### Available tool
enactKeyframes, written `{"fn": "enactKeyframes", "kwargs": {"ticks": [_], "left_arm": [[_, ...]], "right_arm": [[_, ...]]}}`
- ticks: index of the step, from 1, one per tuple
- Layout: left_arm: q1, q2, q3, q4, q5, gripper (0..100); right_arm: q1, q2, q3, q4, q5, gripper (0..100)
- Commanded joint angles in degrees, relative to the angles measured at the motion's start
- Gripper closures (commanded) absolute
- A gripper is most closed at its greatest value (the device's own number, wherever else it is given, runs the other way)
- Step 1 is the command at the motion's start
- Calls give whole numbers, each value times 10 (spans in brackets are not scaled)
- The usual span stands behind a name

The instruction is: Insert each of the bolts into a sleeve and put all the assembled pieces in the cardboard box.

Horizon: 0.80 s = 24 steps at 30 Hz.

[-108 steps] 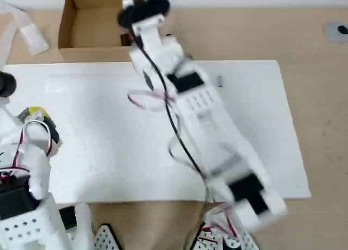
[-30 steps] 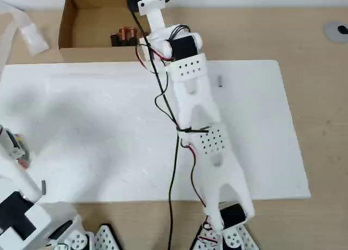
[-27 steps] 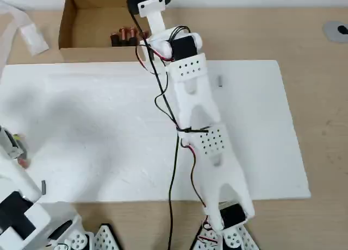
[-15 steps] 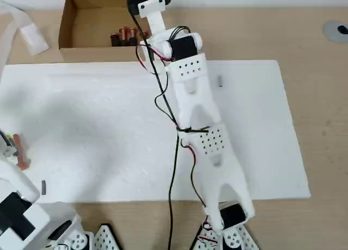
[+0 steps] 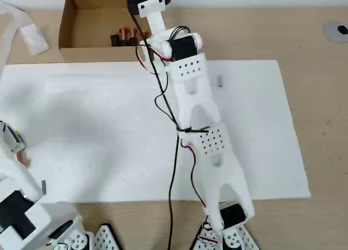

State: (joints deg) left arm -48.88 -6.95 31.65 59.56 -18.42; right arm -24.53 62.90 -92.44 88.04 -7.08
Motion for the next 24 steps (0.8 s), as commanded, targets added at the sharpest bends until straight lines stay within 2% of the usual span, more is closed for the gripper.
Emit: {"fn": "enactKeyframes", "kwargs": {"ticks": [1, 12, 24], "left_arm": [[8, -1, 0, -6, 4, 865], [8, -1, 51, -9, 3, 865], [8, -1, 103, -79, 2, 867]], "right_arm": [[7, -61, -31, -1, -4, 737], [7, -61, -31, -1, -4, 737], [6, -62, -31, 2, -4, 737]]}}
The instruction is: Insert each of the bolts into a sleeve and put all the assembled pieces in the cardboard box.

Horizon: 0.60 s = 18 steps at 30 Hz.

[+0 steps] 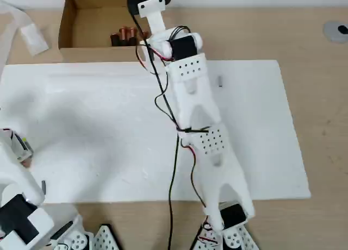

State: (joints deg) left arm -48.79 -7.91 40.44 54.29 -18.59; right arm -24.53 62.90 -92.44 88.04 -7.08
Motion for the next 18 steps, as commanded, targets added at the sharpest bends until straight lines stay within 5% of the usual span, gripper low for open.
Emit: {"fn": "enactKeyframes", "kwargs": {"ticks": [1, 10, 18], "left_arm": [[7, 8, 22, -28, 4, 882], [7, 6, 21, -21, 4, 993], [110, 7, -210, 187, -40, 991]], "right_arm": [[6, -62, -32, 2, -4, 737], [9, -110, -31, 4, -4, 737], [10, -124, -32, 32, -4, 737]]}}
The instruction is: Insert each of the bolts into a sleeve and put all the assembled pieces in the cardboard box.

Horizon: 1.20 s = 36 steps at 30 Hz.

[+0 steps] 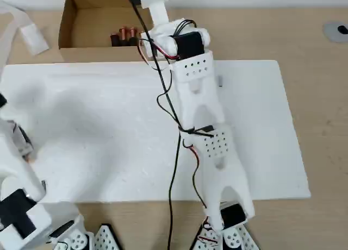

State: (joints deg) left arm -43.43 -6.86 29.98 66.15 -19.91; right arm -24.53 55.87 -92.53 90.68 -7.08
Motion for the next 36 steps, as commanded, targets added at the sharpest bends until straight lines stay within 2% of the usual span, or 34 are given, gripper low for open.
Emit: {"fn": "enactKeyframes", "kwargs": {"ticks": [1, 3, 7, 12, 15, 23, 25, 28, 31, 33, 36], "left_arm": [[78, -3, -134, 94, -45, 991], [126, -3, -183, 142, -105, 991], [195, -3, -228, 186, -295, 991], [227, 3, -216, 187, -539, 991], [234, 29, -215, 185, -625, 991], [234, 148, -215, 91, -647, 985], [238, 169, -215, 72, -635, 939], [242, 182, -230, 54, -568, 835], [242, 183, -266, 75, -534, 740], [243, 181, -290, 96, -513, 699], [237, 179, -330, 129, -444, 681]], "right_arm": [[10, -54, -31, 8, -4, 737], [10, -62, -31, 17, -4, 737], [9, -76, -30, 16, -4, 737], [11, -77, -30, 17, -4, 737], [11, -77, -30, 17, -4, 737], [11, -76, -30, 17, -2, 737], [11, -75, -29, 16, -2, 737], [11, -70, -29, 13, -1, 737], [11, -51, -29, 13, -1, 737], [11, -39, -29, 13, -1, 737], [11, -24, -29, 12, -1, 737]]}}
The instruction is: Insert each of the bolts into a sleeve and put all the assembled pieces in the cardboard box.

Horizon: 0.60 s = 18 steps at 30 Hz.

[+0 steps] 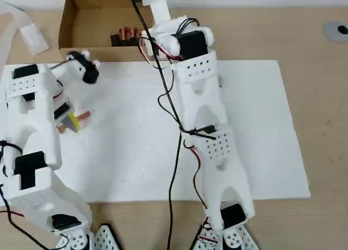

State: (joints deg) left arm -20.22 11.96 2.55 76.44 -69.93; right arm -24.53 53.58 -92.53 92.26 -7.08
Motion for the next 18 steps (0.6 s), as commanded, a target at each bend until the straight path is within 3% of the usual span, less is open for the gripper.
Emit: {"fn": "enactKeyframes", "kwargs": {"ticks": [1, 4, 6, 13, 15, 18], "left_arm": [[4, -9, -69, 41, 82, 681], [5, -9, -102, 118, 208, 681], [12, -8, -113, 162, 347, 681], [26, -5, -97, 229, 1001, 682], [36, -5, -79, 230, 1105, 682], [40, -5, -79, 226, 1185, 682]], "right_arm": [[11, 2, -29, -4, -1, 737], [11, 8, -30, -4, -1, 737], [11, 8, -30, -4, -1, 737], [22, 14, -29, -40, -1, 737], [22, 17, -29, -40, -2, 737], [22, 21, -29, -38, -4, 737]]}}
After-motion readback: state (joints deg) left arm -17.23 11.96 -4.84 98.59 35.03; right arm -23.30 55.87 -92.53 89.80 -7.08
